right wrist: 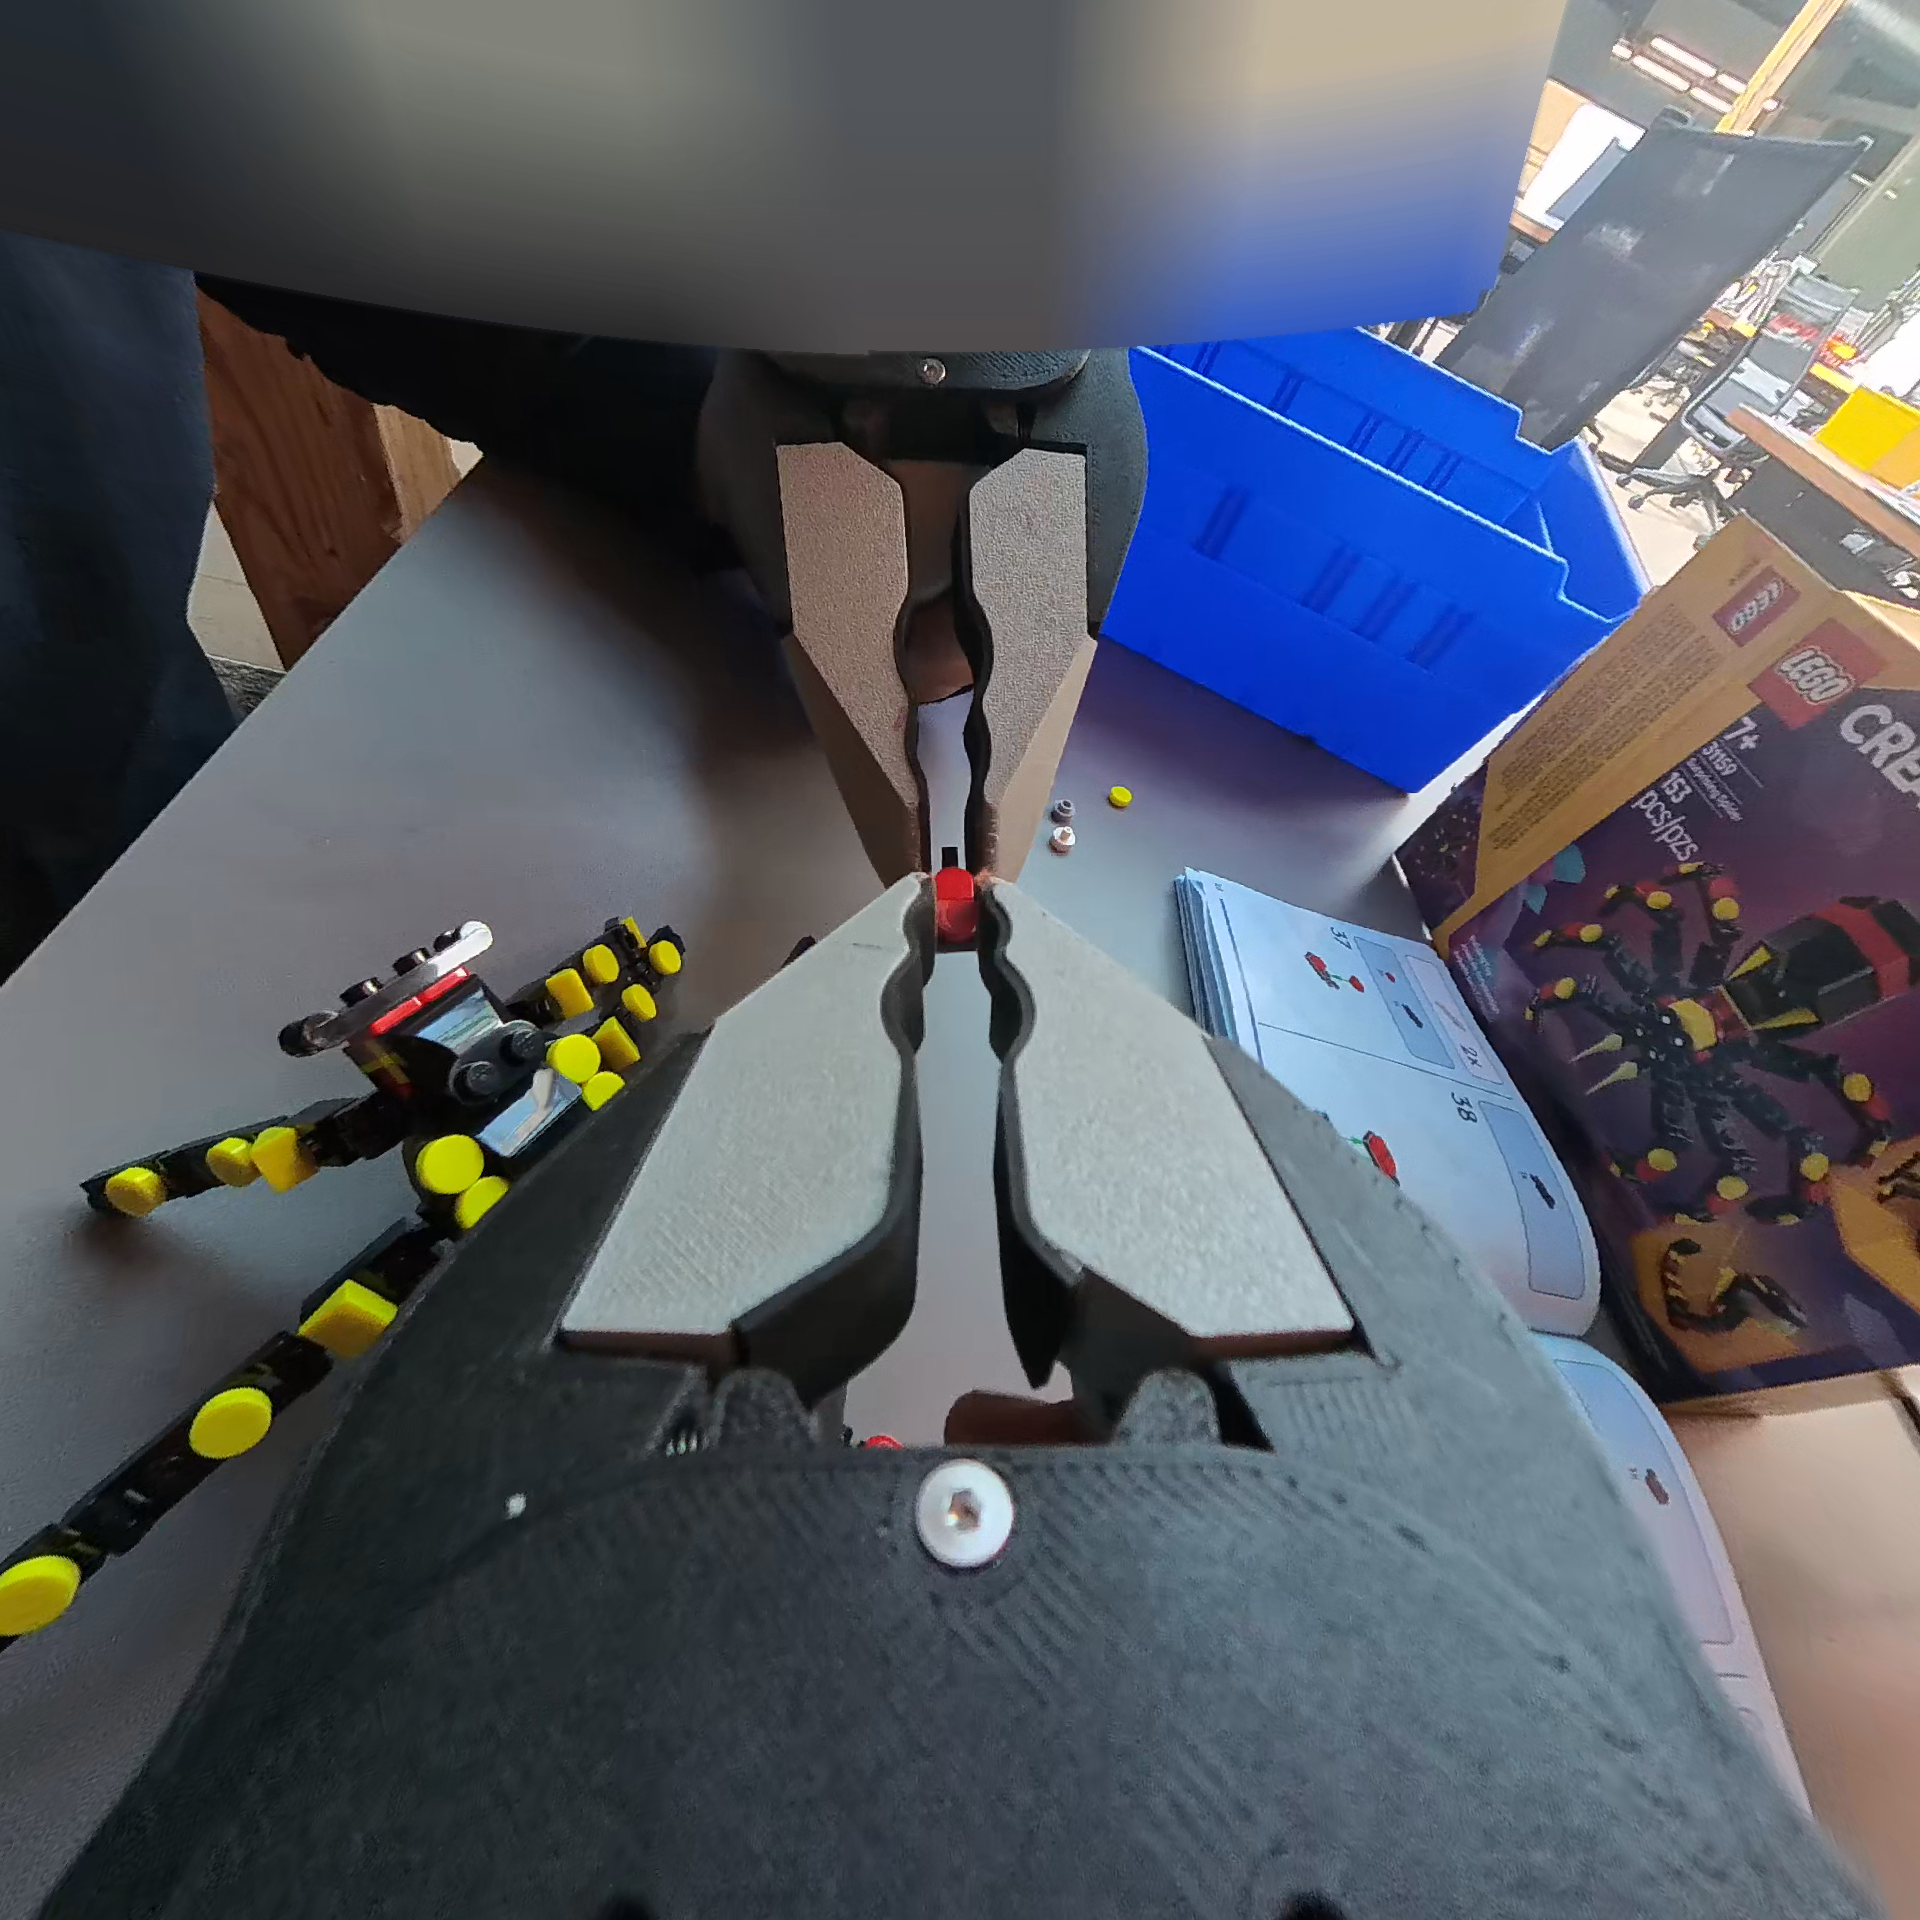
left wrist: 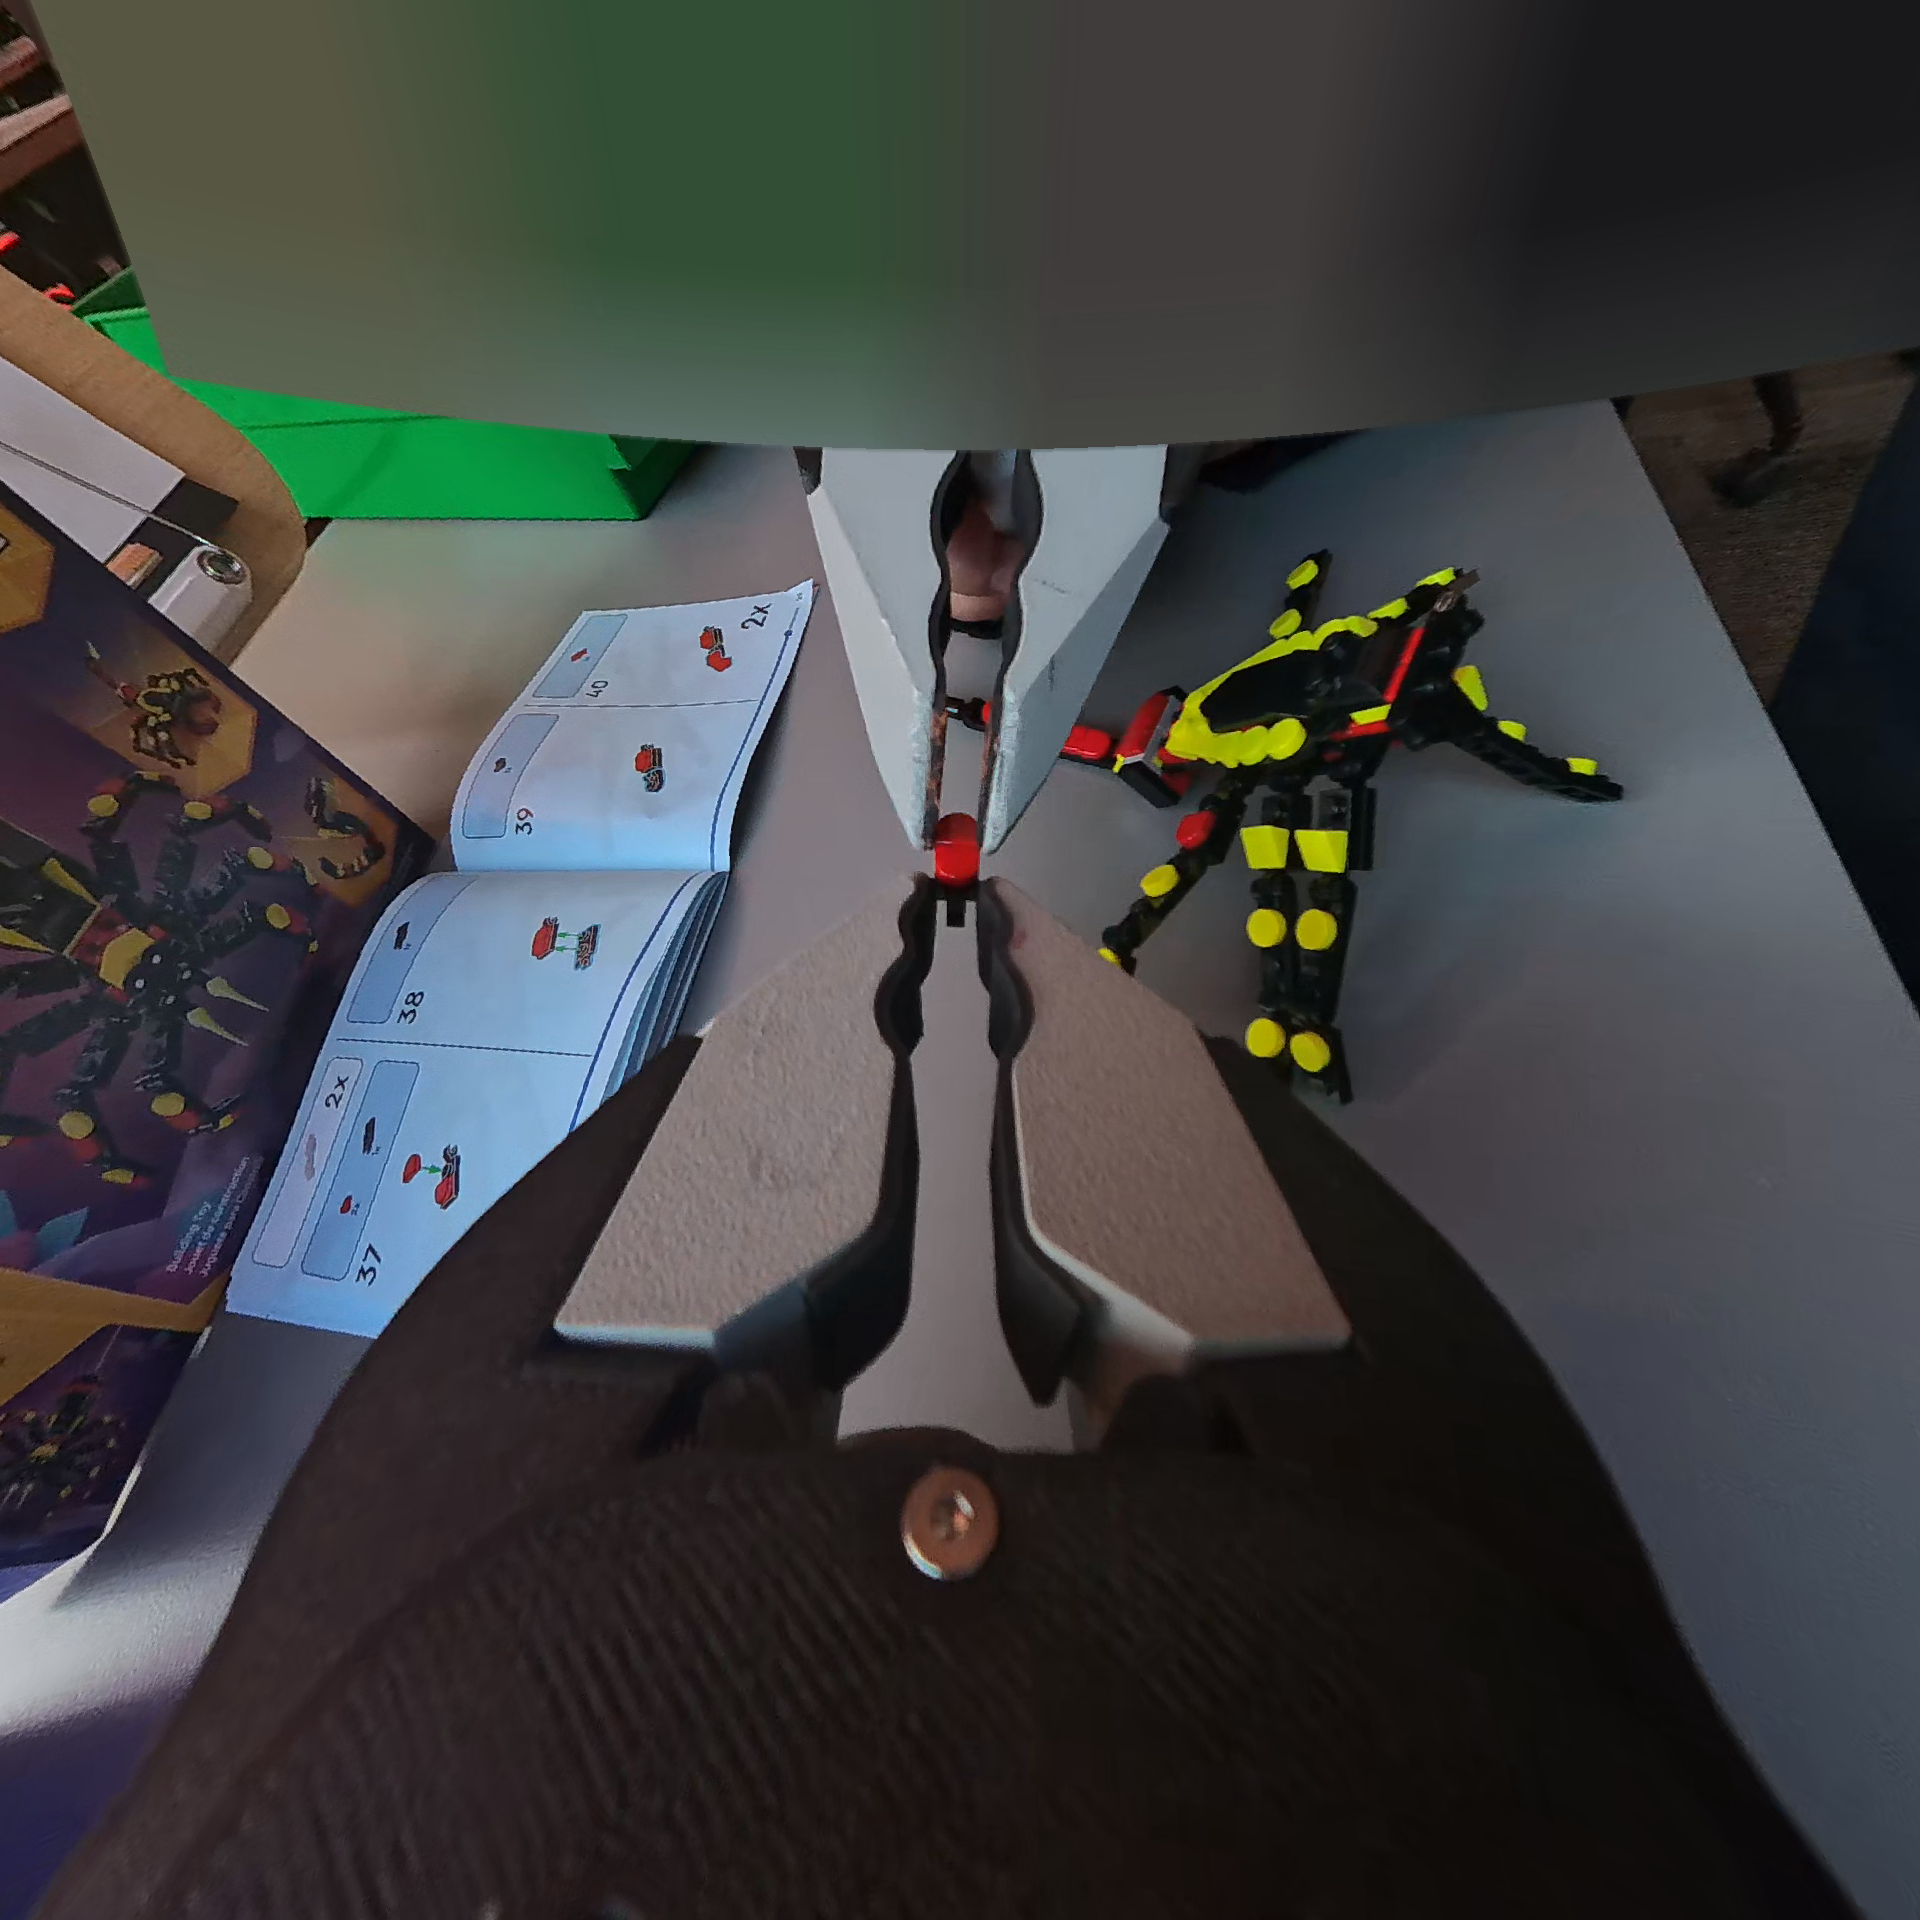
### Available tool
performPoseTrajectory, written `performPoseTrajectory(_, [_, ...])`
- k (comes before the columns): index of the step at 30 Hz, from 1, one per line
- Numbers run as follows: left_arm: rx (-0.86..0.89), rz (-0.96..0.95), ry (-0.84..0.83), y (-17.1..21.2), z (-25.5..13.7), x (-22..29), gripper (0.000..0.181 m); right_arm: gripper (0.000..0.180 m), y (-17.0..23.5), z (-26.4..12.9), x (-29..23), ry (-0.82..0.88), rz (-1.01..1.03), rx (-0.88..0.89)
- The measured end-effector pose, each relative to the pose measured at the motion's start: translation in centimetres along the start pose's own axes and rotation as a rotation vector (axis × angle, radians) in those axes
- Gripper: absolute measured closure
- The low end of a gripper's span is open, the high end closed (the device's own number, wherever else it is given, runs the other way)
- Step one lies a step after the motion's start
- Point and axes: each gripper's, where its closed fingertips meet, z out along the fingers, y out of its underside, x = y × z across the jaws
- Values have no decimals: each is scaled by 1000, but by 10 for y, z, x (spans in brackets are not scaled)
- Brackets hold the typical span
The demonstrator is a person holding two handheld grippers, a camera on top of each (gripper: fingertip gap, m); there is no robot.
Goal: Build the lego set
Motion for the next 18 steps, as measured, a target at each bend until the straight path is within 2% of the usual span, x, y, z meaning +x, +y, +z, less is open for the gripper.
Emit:
performPoseTrajectory(10, [34,-24,100,-6,-1,14,176,180,-6,-1,-8,-69,33,44])
performPoseTrajectory(16, [18,-6,73,-2,-1,11,175,180,-5,-1,-10,-83,30,29])
performPoseTrajectory(18, [17,-9,57,-1,-2,7,175,166,-6,-4,-10,-87,26,29])
